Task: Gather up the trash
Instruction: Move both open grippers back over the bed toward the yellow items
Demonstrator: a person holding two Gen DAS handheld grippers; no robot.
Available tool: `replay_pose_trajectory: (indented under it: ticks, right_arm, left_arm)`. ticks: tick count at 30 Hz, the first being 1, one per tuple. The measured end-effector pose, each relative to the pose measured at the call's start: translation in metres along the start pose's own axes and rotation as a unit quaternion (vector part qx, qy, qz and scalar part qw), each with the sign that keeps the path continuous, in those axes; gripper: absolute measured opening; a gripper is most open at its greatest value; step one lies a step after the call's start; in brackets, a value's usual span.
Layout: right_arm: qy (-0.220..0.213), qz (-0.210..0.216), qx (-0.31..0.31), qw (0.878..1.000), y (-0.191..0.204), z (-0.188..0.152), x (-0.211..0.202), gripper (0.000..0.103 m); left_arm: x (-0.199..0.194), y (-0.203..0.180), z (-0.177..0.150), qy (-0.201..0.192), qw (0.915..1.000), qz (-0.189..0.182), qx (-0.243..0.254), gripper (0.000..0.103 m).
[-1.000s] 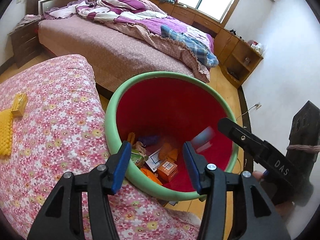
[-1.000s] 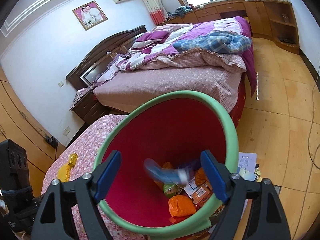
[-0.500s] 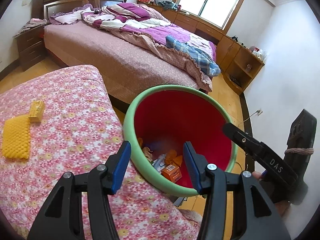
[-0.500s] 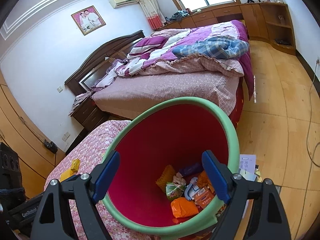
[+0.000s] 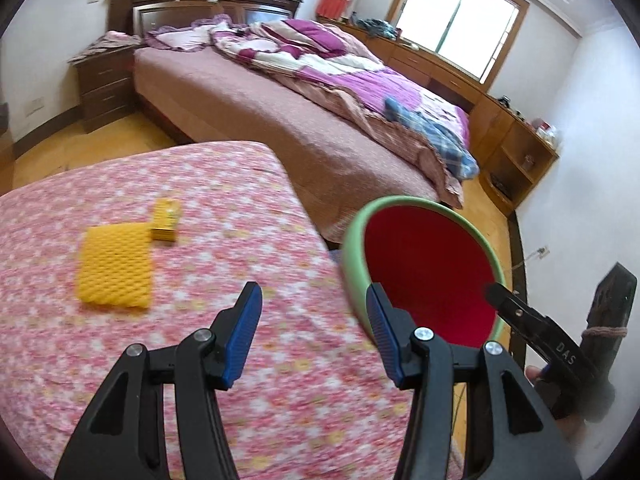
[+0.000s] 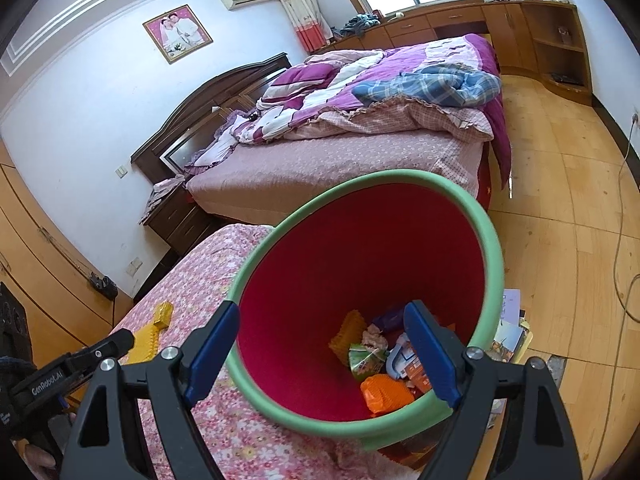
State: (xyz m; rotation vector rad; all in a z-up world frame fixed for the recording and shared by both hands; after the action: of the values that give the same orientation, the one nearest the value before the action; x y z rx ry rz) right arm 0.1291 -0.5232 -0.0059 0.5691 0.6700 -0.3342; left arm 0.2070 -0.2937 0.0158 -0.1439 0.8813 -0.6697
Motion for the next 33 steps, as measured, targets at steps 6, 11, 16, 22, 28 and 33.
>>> replay_pose_trajectory:
  ticks: [6, 11, 16, 22, 28, 33]
  right_arm:
    - [0.002, -0.003, -0.005, 1.000, 0.014, -0.006, -0.002, 0.086]
    - [0.004, -0.003, -0.017, 1.000, 0.032, -0.012, -0.003, 0.086]
    - [0.003, -0.005, -0.033, 0.999, 0.051, -0.016, -0.005, 0.086]
    - [0.009, -0.010, -0.044, 0.999, 0.063, -0.020, 0.004, 0.086]
    - [0.015, -0.019, -0.049, 0.998, 0.065, -0.022, 0.014, 0.086]
    - [0.019, -0.023, -0.050, 0.998, 0.063, -0.022, 0.021, 0.086]
  left_arm:
    - [-0.016, 0.038, 0.002, -0.007, 0.9993, 0.035, -0.013, 0.054]
    - [-0.028, 0.070, 0.003, -0.015, 0.9976, 0.062, -0.026, 0.054]
    - [-0.032, 0.105, 0.004, -0.012, 0.9952, 0.092, -0.032, 0.056]
    - [-0.018, 0.149, 0.007, 0.012, 0.9923, 0.107, -0.061, 0.063]
    - [0.013, 0.159, 0.007, 0.040, 0.9928, 0.089, -0.069, 0.063]
    - [0.030, 0.160, 0.002, 0.044, 0.9920, 0.107, -0.051, 0.064]
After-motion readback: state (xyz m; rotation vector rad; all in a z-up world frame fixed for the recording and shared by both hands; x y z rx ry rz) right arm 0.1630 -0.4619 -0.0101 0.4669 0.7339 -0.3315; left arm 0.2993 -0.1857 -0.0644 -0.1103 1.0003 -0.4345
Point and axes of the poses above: each gripper's, at about its wrist camera, not at the fingertips, and x roughly the way its jaws point, y to its left, z to its top, the point moved 7 cm from there along x, roughly the way its jaws point, and after that the axes turned 8 degrees about -z, right-handed, at the moved point
